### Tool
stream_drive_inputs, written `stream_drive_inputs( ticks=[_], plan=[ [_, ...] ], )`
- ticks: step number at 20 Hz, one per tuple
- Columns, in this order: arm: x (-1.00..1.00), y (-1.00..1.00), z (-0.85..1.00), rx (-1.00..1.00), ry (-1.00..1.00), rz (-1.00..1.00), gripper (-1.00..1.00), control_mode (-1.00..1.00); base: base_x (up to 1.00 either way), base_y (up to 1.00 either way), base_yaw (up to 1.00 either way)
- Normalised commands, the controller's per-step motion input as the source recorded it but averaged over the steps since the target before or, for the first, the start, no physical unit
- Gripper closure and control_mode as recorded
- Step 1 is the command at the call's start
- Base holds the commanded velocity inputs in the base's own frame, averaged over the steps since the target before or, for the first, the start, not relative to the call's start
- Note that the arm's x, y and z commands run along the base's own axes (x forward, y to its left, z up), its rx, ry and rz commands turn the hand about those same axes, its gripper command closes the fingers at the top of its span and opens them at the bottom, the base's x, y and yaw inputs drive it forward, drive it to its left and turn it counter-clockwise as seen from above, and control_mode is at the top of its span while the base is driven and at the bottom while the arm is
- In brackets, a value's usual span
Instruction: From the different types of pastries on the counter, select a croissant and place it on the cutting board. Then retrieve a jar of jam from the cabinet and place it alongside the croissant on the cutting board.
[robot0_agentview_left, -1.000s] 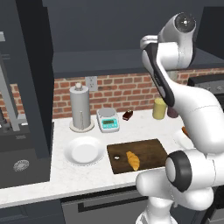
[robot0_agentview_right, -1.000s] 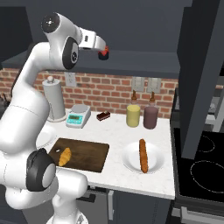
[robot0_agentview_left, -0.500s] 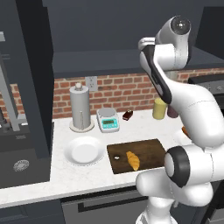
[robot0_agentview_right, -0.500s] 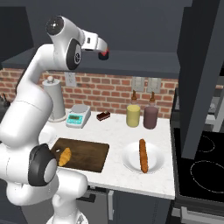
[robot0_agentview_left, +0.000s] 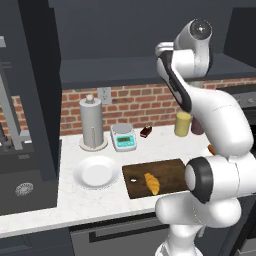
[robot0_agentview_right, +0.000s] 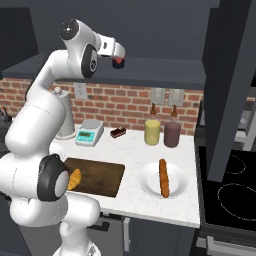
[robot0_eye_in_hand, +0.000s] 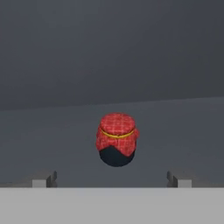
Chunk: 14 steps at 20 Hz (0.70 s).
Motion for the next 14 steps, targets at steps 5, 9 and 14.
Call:
stream_drive_inputs(
  ticks=[5,9,14],
  plan=[
    [0.20,-0.07,-0.02,0.01,0.00,0.00,-1.00,-1.00,0.00,0.00,0.00],
    [0.11,-0.13,-0.03,0.01,0.01,0.00,-1.00,-1.00,0.00,0.00,0.00],
    [0.05,-0.05,-0.14,0.01,0.02,0.00,-1.00,-1.00,0.00,0.00,0.00]
  ],
)
